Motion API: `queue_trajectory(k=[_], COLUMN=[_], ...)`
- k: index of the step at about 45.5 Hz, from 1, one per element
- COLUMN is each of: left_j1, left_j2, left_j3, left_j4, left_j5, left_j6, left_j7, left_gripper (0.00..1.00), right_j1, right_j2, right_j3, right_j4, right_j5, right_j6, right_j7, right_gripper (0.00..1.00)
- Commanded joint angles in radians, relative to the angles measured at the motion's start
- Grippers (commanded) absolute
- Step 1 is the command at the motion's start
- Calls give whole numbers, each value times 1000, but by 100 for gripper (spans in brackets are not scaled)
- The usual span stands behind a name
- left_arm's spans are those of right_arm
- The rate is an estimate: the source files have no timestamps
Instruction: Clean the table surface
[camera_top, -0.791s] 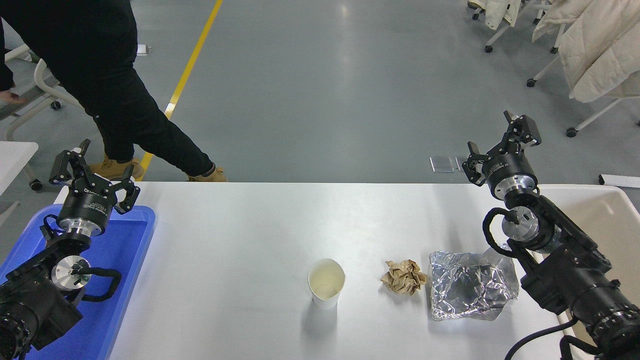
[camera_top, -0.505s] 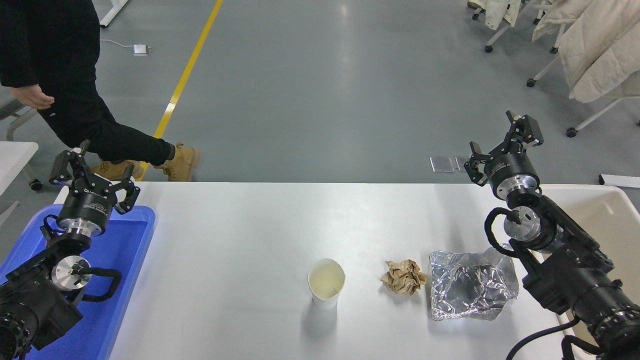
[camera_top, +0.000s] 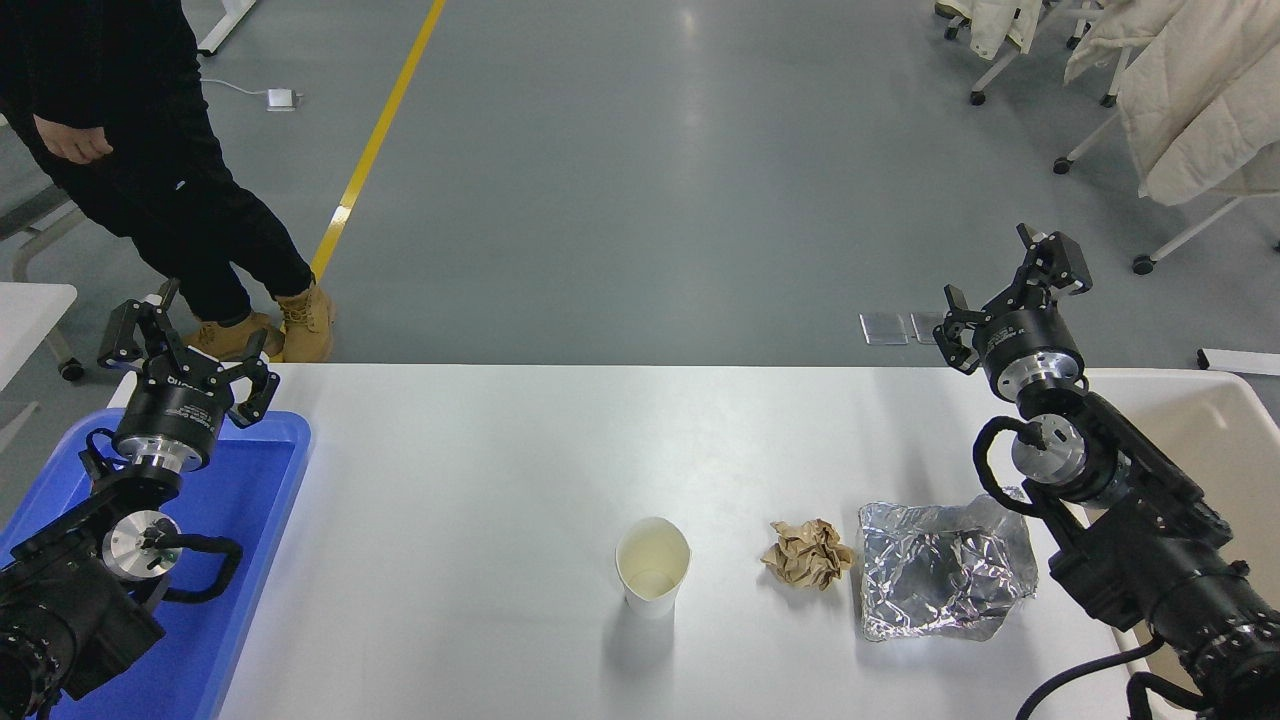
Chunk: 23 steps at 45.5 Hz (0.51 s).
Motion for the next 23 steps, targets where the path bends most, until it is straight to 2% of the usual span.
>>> queue_trajectory(k=[1, 23], left_j1=[0, 0], left_j2=[0, 0], left_j3=[0, 0], left_j4=[0, 0], left_j5=[0, 0], left_j6=[0, 0], left_j7=[0, 0], left_gripper=[100, 100], right_j1=[10, 2], right_j2=[2, -50], right_j3=[-4, -86], right_j4=[3, 4], right_j5=[0, 0], right_j6=[0, -14], right_j7=[-1, -1], right_gripper=[100, 100])
